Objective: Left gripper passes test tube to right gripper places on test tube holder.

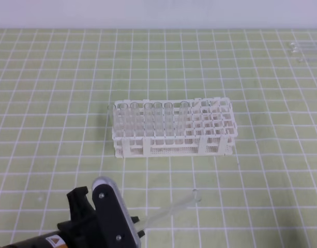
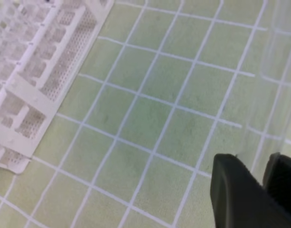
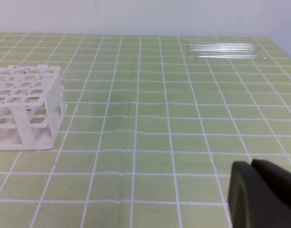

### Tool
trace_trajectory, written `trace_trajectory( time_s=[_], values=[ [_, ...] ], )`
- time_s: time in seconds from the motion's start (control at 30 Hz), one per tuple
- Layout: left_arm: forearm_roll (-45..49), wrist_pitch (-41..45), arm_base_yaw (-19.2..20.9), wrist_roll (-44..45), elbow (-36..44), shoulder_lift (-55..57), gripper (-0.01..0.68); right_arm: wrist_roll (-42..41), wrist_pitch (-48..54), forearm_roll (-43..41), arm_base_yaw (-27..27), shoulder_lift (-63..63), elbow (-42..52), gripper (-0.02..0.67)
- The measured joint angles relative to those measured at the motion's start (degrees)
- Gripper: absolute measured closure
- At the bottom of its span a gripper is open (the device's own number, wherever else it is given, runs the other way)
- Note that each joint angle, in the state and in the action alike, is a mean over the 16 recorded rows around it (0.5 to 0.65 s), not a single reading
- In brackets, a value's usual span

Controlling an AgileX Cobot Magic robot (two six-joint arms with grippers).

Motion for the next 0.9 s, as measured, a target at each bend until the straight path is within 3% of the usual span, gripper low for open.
trace_trajectory(
  time_s=[0.13, 0.27, 0.7, 0.9],
  values=[
    [0.08, -1.7, 0.0, -0.34, 0.01, 0.44, 0.671, 0.0, -0.31, 0.78, 0.0, 0.0, 0.0, 0.651],
    [0.0, -4.31, 0.0, -0.76, 0.0, 1.37, 0.67, 0.0, -1.75, 7.2, 0.0, 0.0, 0.0, 0.651],
    [-0.03, -13.24, 0.0, -1.33, -0.01, 7.38, 0.669, 0.0, -13.46, 57.83, 0.0, 0.0, 0.0, 0.651],
    [-0.02, -17.91, 0.0, -1.37, -0.01, 9.23, 0.669, -0.84, -15.16, 68.29, 0.0, 0.0, 0.0, 0.651]
  ],
)
